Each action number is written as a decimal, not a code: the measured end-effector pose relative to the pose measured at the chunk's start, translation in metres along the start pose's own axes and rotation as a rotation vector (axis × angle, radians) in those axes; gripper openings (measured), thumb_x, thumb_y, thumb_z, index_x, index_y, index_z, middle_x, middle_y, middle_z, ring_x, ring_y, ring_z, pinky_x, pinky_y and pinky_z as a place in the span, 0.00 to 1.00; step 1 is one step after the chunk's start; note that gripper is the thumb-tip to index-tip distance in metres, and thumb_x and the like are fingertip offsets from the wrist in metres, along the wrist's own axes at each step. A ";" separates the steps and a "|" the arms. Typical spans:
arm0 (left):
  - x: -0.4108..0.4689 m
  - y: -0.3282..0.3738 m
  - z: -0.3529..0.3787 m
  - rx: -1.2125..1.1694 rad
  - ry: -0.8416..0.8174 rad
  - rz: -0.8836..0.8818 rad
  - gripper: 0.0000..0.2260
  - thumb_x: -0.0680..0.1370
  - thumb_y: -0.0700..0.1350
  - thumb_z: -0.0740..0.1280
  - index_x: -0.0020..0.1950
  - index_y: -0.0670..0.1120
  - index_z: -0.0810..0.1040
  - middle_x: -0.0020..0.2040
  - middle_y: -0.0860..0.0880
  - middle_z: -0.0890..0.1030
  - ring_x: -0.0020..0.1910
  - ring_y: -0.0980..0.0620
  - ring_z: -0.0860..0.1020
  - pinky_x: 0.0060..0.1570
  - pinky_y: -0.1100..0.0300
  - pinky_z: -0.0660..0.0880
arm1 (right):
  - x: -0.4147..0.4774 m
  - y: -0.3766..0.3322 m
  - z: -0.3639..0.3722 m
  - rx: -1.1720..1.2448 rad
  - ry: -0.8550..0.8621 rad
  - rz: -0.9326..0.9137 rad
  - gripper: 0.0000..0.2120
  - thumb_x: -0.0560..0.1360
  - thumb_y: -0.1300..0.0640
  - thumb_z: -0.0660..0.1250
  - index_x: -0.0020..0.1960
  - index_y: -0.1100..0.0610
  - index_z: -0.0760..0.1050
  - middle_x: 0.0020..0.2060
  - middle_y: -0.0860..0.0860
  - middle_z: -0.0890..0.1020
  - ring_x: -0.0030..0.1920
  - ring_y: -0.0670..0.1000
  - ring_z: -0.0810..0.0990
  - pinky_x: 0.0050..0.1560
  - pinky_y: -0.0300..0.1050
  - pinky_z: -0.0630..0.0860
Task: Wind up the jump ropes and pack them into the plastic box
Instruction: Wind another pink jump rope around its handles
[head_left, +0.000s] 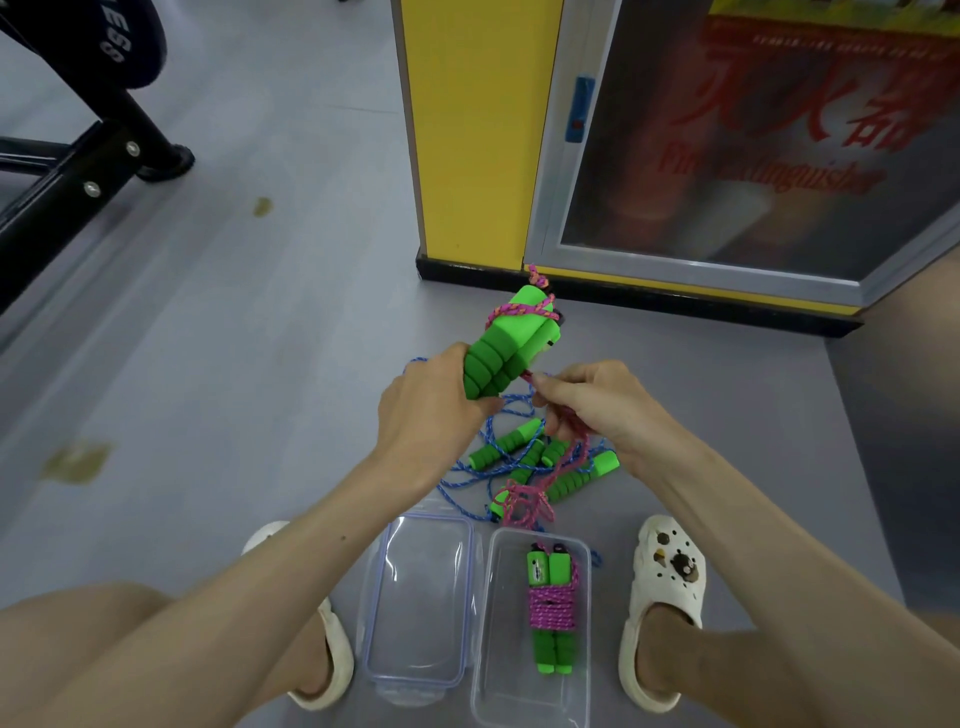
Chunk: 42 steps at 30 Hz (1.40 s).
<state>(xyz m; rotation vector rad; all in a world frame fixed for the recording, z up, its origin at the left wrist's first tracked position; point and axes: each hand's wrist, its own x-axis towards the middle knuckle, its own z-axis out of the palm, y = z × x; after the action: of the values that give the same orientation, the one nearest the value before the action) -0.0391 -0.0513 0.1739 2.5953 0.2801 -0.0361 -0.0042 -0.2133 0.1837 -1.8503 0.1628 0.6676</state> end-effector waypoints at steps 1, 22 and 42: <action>0.000 0.000 0.002 0.032 0.020 0.011 0.17 0.73 0.54 0.70 0.58 0.50 0.74 0.46 0.46 0.81 0.46 0.43 0.77 0.41 0.54 0.72 | 0.000 0.001 0.000 0.007 -0.001 0.004 0.12 0.77 0.53 0.67 0.41 0.61 0.79 0.25 0.52 0.78 0.23 0.46 0.72 0.27 0.34 0.71; -0.009 -0.002 0.046 0.627 0.437 0.422 0.30 0.63 0.54 0.77 0.62 0.43 0.78 0.33 0.45 0.76 0.31 0.47 0.76 0.25 0.59 0.68 | 0.004 0.014 0.006 0.474 -0.079 0.090 0.20 0.78 0.41 0.60 0.46 0.59 0.72 0.28 0.52 0.74 0.19 0.43 0.60 0.18 0.34 0.56; 0.000 -0.007 -0.008 -1.049 -0.635 -0.307 0.13 0.71 0.42 0.72 0.55 0.44 0.78 0.46 0.43 0.84 0.41 0.44 0.83 0.37 0.56 0.81 | 0.010 0.013 -0.004 0.404 -0.162 0.049 0.19 0.75 0.42 0.62 0.47 0.59 0.75 0.28 0.52 0.76 0.24 0.46 0.70 0.27 0.38 0.69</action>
<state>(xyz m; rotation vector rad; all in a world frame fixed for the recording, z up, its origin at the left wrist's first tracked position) -0.0405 -0.0416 0.1775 1.3900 0.3326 -0.6262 -0.0001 -0.2198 0.1693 -1.4041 0.2197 0.7549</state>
